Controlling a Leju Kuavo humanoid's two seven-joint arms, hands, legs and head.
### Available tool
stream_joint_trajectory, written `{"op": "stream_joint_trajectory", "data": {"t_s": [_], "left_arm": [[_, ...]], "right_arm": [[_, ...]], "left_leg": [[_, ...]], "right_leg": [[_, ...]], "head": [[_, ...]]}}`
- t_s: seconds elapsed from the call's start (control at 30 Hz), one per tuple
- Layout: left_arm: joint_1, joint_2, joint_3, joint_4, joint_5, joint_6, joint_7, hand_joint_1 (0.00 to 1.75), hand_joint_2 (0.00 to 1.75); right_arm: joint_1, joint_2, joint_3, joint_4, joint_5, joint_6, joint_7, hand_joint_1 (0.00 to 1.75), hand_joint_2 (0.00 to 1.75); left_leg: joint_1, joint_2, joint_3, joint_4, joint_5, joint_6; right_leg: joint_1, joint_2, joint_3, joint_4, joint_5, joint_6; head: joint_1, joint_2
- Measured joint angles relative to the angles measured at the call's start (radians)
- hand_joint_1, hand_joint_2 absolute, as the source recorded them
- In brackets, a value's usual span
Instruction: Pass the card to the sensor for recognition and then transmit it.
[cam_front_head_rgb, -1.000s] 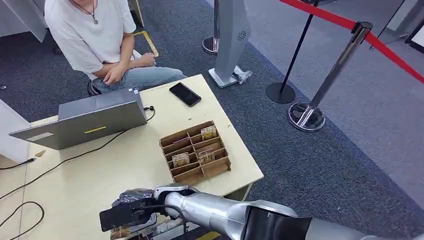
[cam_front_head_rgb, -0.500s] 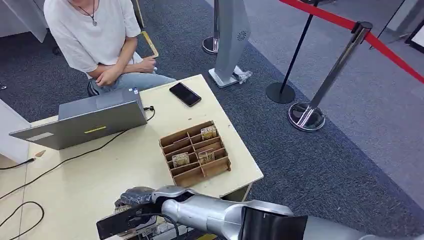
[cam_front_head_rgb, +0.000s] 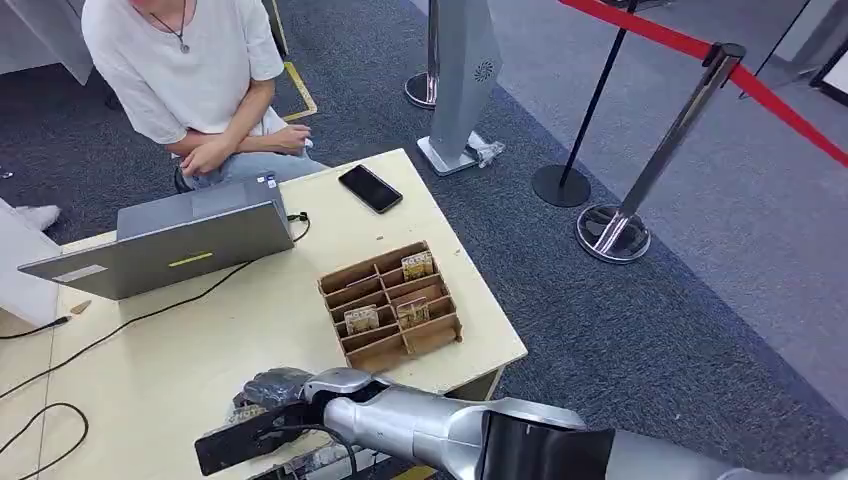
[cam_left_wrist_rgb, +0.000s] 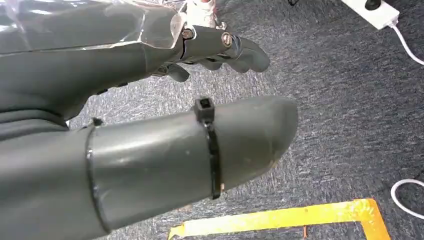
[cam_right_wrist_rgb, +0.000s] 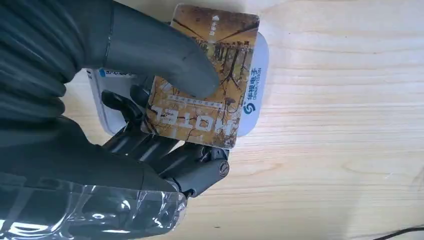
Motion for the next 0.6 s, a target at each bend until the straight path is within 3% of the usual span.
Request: {"op": "stream_joint_trajectory", "data": {"t_s": [0.47,0.53,0.6], "left_arm": [[0.0,0.0,0.0,0.0,-0.011,-0.003,-0.001,0.0,0.0],[0.0,0.0,0.0,0.0,-0.016,-0.005,-0.001,0.0,0.0],[0.0,0.006,-0.003,0.0,-0.039,-0.029,-0.014,0.0,0.0]], "right_arm": [[-0.014,-0.002,-0.007,0.02,0.016,-0.024,0.043,1.75,1.75],[-0.016,-0.005,-0.021,0.026,-0.007,0.005,0.03,1.75,1.75],[-0.023,-0.009,-0.094,0.033,-0.159,0.213,-0.051,1.75,1.75]], "left_leg": [[0.0,0.0,0.0,0.0,0.0,0.0],[0.0,0.0,0.0,0.0,0.0,0.0],[0.0,0.0,0.001,0.0,0.0,0.0]], "right_leg": [[0.0,0.0,0.0,0.0,0.0,0.0],[0.0,0.0,0.0,0.0,0.0,0.0],[0.0,0.0,0.0,0.0,0.0,0.0]], "head": [[0.0,0.0],[0.0,0.0],[0.0,0.0]]}}
